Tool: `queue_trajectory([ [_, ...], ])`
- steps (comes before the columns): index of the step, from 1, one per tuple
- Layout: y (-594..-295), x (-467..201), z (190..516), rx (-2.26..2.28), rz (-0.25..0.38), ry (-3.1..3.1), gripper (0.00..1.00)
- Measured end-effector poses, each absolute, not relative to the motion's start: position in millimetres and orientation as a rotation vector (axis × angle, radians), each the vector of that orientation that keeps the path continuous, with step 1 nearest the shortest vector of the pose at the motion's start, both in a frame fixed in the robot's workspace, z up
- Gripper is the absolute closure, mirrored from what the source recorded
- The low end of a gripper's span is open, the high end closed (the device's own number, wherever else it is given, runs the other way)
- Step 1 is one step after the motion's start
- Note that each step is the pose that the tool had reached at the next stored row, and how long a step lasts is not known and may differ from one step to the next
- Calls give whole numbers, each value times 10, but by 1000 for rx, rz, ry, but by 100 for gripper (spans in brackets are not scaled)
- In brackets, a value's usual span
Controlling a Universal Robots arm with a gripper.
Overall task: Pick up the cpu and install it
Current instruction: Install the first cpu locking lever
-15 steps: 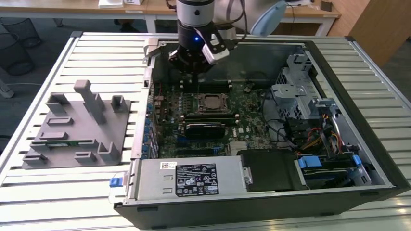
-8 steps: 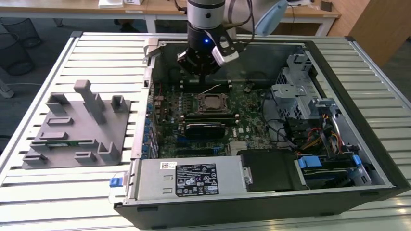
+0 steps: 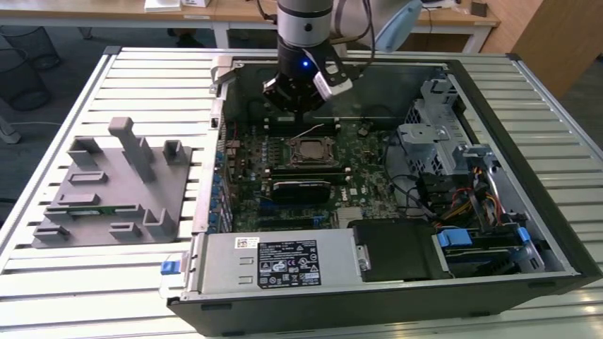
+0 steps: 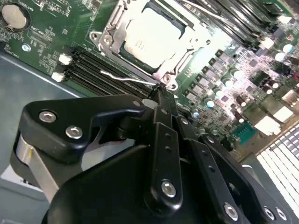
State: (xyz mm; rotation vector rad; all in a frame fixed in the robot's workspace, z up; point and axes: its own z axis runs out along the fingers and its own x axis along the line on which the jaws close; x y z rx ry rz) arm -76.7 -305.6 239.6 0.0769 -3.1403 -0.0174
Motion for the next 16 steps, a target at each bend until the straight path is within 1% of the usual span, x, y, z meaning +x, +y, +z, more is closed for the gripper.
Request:
queue_trajectory([
  [11, -3029, -693, 2279, 148, -10, -3154, 89],
  [16, -2950, -678, 2239, 154, 2, -3158, 89],
])
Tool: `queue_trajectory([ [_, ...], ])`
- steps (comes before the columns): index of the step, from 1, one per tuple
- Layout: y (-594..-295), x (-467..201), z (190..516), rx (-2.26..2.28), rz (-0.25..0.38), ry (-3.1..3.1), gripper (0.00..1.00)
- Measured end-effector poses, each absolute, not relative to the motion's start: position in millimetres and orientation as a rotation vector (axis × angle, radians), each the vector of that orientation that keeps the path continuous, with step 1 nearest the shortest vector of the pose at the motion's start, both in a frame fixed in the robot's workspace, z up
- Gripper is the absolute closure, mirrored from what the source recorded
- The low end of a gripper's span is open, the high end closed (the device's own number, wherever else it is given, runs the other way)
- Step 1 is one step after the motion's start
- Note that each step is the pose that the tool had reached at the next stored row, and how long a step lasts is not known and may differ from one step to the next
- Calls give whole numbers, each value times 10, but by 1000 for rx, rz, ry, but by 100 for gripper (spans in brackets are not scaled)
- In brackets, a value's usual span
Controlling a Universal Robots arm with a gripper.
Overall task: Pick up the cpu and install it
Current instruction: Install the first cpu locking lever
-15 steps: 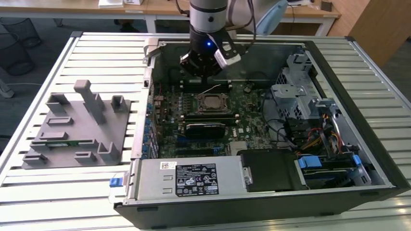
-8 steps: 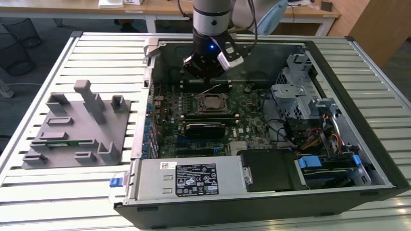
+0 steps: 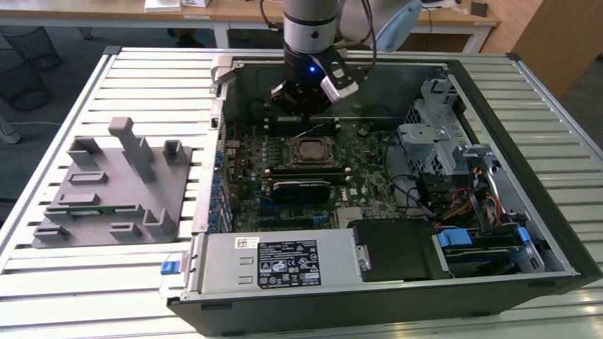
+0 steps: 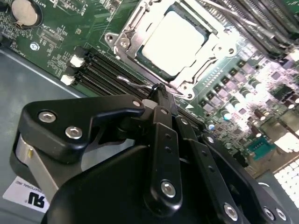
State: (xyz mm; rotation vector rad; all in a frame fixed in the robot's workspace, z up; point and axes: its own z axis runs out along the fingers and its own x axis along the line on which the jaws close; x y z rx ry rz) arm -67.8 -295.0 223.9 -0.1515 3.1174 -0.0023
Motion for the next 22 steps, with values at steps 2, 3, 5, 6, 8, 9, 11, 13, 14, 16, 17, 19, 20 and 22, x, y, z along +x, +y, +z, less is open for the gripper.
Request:
queue_trajectory([
  [2, -2928, -670, 2224, -152, -4, 3117, 89],
  [3, -2922, -662, 2216, -153, -5, 3117, 89],
  [5, -2913, -643, 2203, -154, -8, 3117, 89],
  [6, -2910, -638, 2198, -154, -12, 3117, 89],
  [8, -2903, -631, 2191, -154, -22, 3117, 89],
  [9, -2898, -627, 2187, -154, -29, 3117, 89],
  [11, -2888, -622, 2178, -154, -44, 3117, 89],
  [13, -2882, -615, 2167, -155, -48, 3117, 89],
  [14, -2881, -612, 2162, -154, -48, 3117, 89],
  [16, -2878, -604, 2151, -154, -48, 3117, 89],
  [17, -2878, -599, 2146, -154, -48, 3117, 89],
  [19, -2877, -588, 2140, -154, -49, 3117, 89],
  [20, -2877, -581, 2137, -154, -49, 3117, 89],
  [22, -2876, -565, 2131, -154, -50, 3117, 89],
])
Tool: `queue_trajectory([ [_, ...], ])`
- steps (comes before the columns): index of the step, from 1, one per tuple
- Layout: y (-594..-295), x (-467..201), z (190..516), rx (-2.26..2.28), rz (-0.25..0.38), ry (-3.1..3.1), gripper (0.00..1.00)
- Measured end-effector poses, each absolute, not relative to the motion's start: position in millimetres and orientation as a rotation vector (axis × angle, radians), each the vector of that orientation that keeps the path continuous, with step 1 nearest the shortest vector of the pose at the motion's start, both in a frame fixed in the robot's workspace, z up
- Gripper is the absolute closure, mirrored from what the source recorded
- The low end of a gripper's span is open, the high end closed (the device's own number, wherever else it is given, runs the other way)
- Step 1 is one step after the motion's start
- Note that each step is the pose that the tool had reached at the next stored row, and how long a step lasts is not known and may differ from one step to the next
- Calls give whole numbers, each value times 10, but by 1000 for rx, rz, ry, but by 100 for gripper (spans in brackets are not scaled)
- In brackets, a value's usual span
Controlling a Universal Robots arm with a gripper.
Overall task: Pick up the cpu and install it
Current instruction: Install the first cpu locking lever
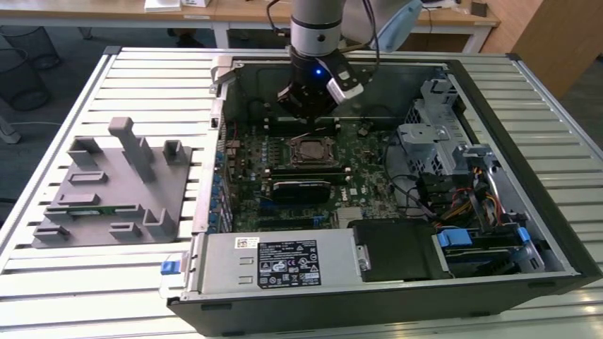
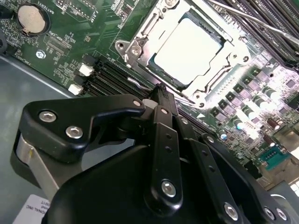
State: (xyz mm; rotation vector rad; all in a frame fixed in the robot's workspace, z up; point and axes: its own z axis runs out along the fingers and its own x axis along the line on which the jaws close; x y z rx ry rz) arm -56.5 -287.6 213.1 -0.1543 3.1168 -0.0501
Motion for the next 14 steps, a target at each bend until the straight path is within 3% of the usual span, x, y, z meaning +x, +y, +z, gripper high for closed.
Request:
queue_trajectory([
  [14, -2872, -451, 2085, -154, -50, 3117, 89],
])
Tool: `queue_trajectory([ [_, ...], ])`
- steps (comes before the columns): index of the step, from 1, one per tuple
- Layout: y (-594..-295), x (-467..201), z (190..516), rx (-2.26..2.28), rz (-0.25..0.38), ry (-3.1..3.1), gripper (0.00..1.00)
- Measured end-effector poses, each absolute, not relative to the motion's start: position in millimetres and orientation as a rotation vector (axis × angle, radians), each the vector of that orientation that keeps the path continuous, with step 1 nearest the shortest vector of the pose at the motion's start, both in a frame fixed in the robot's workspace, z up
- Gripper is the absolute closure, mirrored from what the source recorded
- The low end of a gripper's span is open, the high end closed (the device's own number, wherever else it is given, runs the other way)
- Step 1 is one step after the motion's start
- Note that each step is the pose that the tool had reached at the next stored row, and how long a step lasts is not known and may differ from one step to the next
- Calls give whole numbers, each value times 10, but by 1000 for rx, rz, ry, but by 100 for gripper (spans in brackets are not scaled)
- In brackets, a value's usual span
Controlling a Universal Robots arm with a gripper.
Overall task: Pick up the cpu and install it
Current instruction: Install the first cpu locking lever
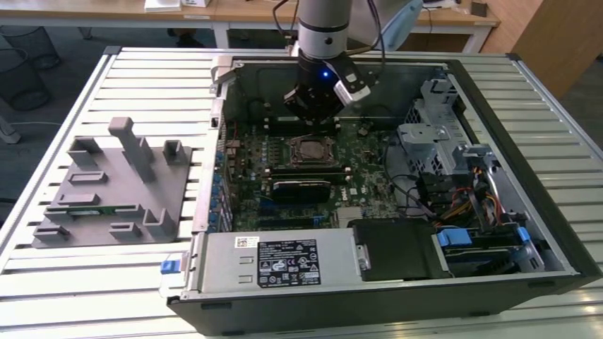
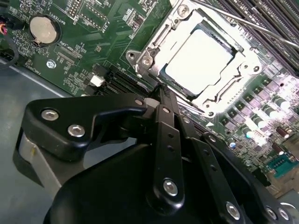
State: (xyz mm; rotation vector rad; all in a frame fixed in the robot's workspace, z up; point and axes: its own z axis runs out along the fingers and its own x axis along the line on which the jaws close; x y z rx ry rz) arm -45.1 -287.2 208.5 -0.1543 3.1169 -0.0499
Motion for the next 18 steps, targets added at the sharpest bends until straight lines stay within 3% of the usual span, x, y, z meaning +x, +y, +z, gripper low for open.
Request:
queue_trajectory([
  [18, -2873, -405, 2017, -133, -50, 3124, 89],
])
